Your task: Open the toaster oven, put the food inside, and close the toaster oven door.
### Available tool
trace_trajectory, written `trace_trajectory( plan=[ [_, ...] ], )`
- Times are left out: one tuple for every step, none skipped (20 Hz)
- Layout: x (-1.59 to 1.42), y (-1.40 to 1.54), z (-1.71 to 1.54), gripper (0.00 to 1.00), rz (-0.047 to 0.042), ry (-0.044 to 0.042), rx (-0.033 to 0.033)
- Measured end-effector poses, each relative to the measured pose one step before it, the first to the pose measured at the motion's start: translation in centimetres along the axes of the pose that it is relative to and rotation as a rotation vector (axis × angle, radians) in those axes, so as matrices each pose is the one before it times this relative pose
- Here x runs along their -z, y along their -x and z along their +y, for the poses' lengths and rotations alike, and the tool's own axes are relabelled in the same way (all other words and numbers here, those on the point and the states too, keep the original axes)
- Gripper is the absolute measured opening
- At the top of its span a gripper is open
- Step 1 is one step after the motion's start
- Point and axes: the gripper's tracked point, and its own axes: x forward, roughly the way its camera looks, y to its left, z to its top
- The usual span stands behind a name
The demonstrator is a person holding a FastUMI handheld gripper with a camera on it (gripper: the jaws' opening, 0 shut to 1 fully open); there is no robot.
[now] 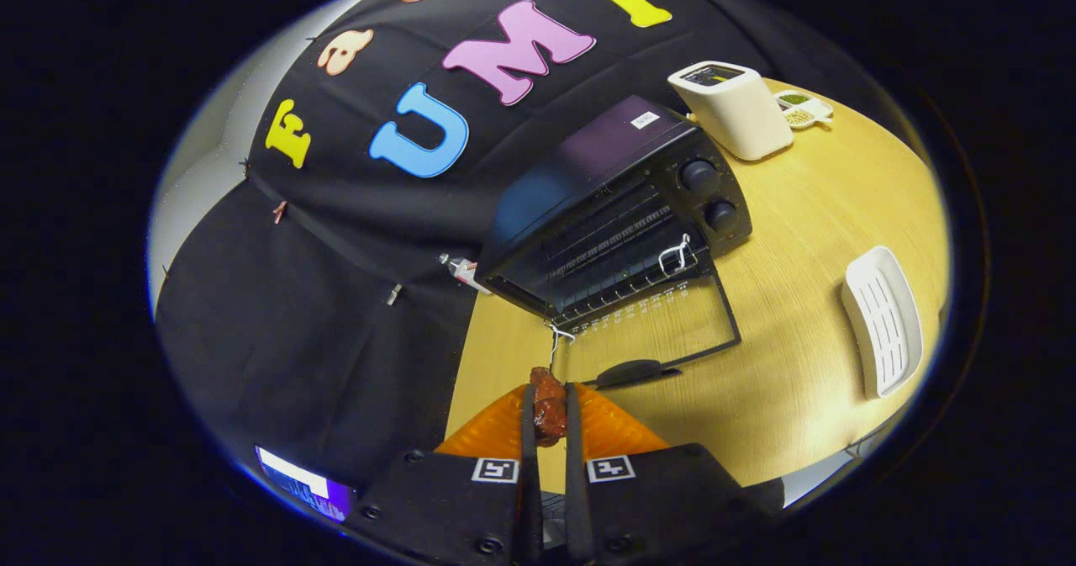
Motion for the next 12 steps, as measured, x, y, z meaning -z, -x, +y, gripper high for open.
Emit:
trace_trajectory(
  plan=[
    [0.016,-1.082,-0.165,0.15,-0.00005,0.00465,-0.00190],
    [-0.102,-1.004,-0.244,0.15,-0.00864,-0.00720,-0.00170],
    [-0.397,-1.069,-0.366,0.15,-0.01668,-0.01367,-0.00018],
    [-0.319,-1.089,-0.353,0.15,-0.01935,-0.00751,-0.00199],
    [-0.489,-1.178,-0.390,0.15,-0.01988,-0.00784,-0.00013],
    [-0.443,-1.079,-0.204,0.15,-0.01871,-0.01402,-0.00421],
    [-0.609,-1.016,-0.032,0.15,-0.02584,-0.02238,-0.01203],
    [-0.770,-0.944,0.067,0.15,-0.02906,-0.02261,-0.01246],
    [-0.913,-0.946,-0.075,0.15,-0.03021,-0.01547,-0.00758],
    [-0.790,-0.805,-0.075,0.15,-0.03470,-0.01221,-0.00298],
    [-0.743,-0.954,-0.116,0.15,-0.02982,-0.01294,-0.00200],
    [-0.538,-0.713,-0.068,0.15,-0.02663,-0.01172,-0.00472]
  ],
)
